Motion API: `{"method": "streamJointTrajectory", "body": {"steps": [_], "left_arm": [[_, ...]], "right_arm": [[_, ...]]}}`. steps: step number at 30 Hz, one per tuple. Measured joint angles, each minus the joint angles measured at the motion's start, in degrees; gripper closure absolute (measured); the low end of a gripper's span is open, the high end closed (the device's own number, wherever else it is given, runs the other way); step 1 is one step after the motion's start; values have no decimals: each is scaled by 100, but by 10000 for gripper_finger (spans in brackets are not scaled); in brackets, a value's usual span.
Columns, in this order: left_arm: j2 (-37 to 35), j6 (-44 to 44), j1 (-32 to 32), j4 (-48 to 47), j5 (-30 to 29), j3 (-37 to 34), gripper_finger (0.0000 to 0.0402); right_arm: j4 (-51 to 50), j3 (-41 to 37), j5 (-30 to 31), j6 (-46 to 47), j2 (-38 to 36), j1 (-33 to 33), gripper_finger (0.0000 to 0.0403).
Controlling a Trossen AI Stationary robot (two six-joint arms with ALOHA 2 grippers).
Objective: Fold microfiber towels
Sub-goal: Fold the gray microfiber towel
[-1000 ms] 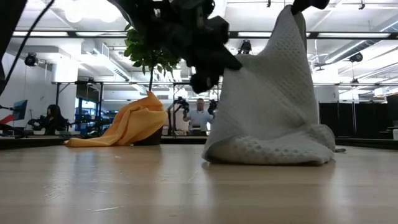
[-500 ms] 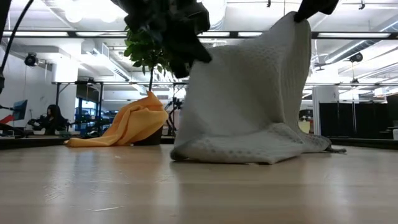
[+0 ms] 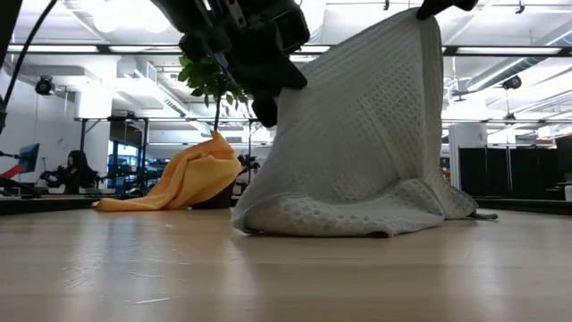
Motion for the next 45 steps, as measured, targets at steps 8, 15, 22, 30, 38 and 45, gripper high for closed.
{"method": "streamJointTrajectory", "body": {"steps": [8,15,22,30,38,45], "left_arm": [[361,7,-72,357,341,-10,293],[636,-3,-104,643,494,-5,236],[712,0,-199,675,249,-2,265],[650,8,-185,693,-536,101,392],[-321,652,-58,-1203,-1265,182,401],[-1744,1083,4,-3166,-2058,170,401]], "right_arm": [[-15,142,23,-173,-7,0,394],[-17,194,18,-445,-103,-2,394],[-8,328,4,-577,-415,-146,394],[19,583,17,-526,-519,-164,394],[-97,764,11,-236,-532,-155,394],[-143,765,-41,393,-256,314,394]]}}
